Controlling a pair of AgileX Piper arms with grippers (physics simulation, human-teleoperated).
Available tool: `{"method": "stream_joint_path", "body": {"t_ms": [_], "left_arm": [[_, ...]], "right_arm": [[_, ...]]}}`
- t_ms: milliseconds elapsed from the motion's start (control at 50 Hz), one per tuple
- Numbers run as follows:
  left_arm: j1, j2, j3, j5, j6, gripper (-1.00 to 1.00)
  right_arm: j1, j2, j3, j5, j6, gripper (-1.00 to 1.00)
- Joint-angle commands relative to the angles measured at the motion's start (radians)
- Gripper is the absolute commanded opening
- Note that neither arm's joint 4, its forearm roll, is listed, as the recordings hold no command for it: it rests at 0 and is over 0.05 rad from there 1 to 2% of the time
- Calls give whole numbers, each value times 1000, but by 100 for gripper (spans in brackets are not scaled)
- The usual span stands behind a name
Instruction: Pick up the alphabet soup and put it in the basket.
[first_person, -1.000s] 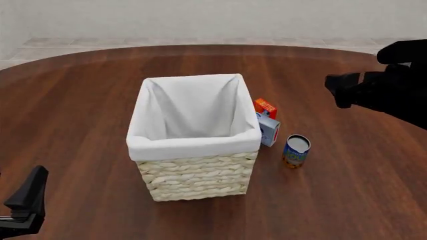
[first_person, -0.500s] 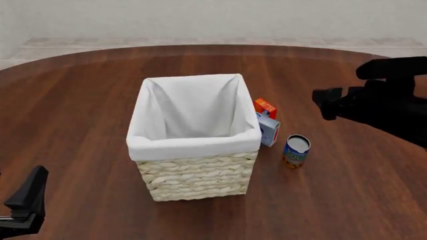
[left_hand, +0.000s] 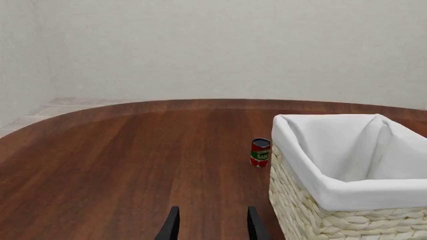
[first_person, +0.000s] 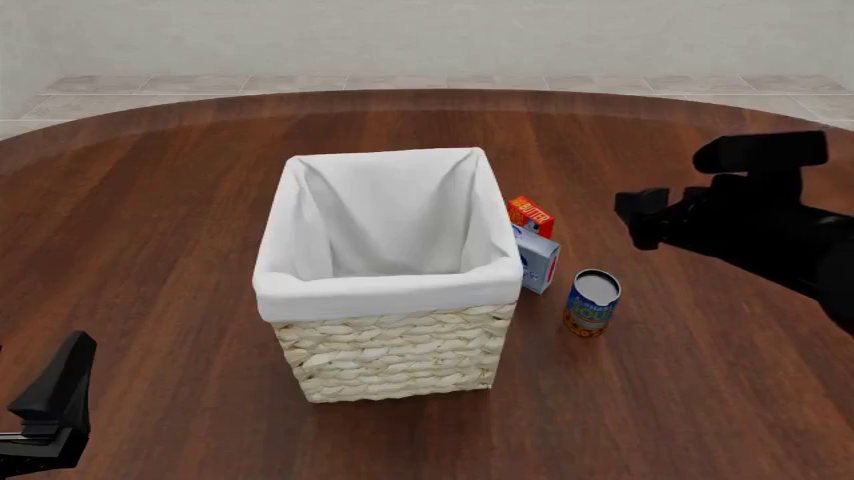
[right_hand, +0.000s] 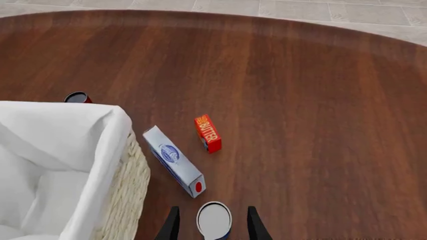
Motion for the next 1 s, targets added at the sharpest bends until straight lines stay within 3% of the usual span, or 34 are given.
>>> {"method": "stream_joint_path", "body": {"t_ms": [20, 1000], "left_arm": [[0, 0, 0, 0, 0, 100], [4, -2, 0, -1, -2, 100]], "right_arm": [[1, 26, 6, -22, 2, 100], [-17, 140, 44, -130, 23, 100]]}}
